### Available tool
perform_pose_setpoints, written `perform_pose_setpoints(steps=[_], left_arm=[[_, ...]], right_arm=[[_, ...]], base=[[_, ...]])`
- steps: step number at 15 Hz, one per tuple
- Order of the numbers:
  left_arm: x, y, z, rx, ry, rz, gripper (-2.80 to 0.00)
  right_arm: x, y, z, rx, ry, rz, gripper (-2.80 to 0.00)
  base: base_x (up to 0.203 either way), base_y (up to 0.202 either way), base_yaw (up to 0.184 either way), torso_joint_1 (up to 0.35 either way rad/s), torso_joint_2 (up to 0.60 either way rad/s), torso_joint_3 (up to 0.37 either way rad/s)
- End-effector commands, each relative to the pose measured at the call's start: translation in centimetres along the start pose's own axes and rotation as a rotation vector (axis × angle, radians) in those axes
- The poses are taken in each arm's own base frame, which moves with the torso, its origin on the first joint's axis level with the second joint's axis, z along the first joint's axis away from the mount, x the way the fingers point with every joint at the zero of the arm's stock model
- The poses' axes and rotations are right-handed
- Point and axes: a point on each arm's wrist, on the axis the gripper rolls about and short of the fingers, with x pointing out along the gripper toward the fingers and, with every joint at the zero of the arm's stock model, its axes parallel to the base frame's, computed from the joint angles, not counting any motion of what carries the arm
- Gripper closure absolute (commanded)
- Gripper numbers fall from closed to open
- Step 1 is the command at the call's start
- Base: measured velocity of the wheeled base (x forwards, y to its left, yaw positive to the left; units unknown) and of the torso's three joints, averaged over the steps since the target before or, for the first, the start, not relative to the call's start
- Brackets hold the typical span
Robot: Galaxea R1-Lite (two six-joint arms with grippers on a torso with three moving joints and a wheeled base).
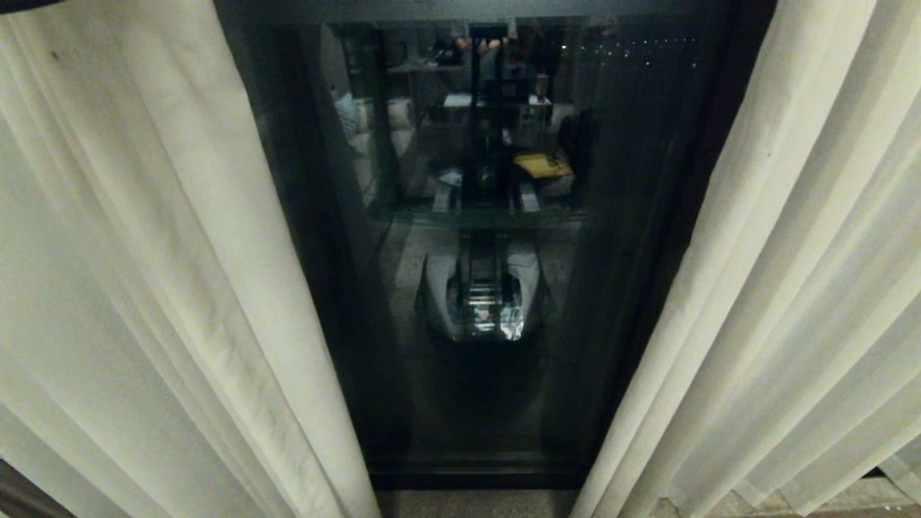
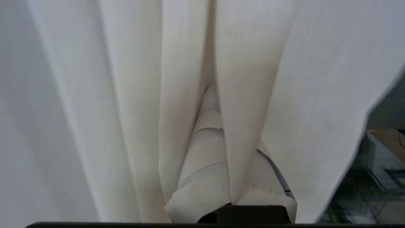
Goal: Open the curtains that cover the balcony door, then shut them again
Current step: Pull the inner curtains open on both sides
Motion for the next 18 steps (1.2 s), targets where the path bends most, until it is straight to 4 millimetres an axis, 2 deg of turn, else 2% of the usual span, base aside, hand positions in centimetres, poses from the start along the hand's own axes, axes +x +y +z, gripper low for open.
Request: perform_pose_setpoints(steps=[1,18], left_arm=[[0.01,0.03,-0.04,-0.004,0.003,0.013,0.0],[0.03,0.28,-0.21,-0.002,0.01,0.03,0.0]], right_arm=[[0.01,0.0,0.0,0.0,0.001,0.001,0.0],[0.01,0.0,0.0,0.0,0.001,0.001,0.0]], base=[[0.0,0.19,0.002,0.002,0.0,0.002],[0.0,0.19,0.0,0.001,0.0,0.002]])
